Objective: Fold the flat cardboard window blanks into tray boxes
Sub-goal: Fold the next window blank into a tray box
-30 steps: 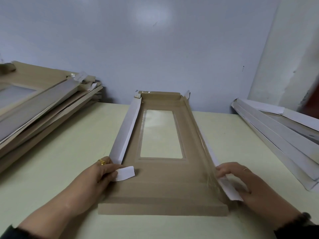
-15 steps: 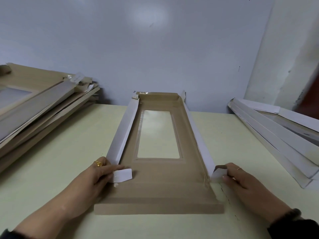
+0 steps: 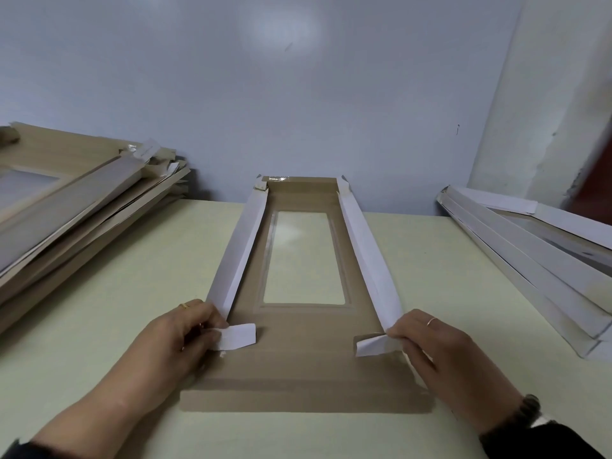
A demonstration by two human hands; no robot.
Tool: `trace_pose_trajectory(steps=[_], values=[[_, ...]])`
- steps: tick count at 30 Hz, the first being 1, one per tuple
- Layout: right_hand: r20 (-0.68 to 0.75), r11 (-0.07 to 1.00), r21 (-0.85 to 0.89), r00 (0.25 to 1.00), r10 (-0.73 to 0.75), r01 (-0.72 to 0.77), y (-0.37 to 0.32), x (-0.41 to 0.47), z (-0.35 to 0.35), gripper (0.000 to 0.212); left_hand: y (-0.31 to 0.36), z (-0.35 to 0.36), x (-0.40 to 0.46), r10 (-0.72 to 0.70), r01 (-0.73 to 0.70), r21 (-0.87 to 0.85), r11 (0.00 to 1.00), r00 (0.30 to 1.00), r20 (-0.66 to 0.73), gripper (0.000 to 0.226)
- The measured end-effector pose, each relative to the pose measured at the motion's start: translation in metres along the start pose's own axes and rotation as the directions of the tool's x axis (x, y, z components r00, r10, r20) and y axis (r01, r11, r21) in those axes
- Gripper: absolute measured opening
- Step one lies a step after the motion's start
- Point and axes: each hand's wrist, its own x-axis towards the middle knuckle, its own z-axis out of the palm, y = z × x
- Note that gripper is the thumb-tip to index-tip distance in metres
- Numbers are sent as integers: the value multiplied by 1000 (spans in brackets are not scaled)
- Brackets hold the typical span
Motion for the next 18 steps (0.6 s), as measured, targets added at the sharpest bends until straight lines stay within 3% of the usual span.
trace_pose_trajectory(steps=[3,5,7,10,13,15,18], values=[[41,1000,14,999,1,-2,4,-4,-7,52,0,-3,0,23,-23,1,1000,1000,-16,50],[141,995,96,990,19,-33,12,-10,-10,72,-3,-6,0,13,-13,-31,999,1000,-14,58],[299,985,160,954,19,-70,16,-15,-10,73,-8,-11,-3,-7,8,-77,997,1000,16,64],[366,977,197,931,3,-81,18,-16,-9,65,-14,-15,-7,-26,42,-166,985,995,97,63],[317,983,171,948,16,-74,12,-14,-11,68,-17,-16,-8,-43,64,-176,982,992,119,60],[175,995,99,984,-21,4,7,-12,-10,73,-18,-18,-6,-39,61,-141,988,987,155,73],[15,998,41,999,-53,52,2,-10,-4,51,-19,-25,-3,-26,70,-145,987,959,282,87]])
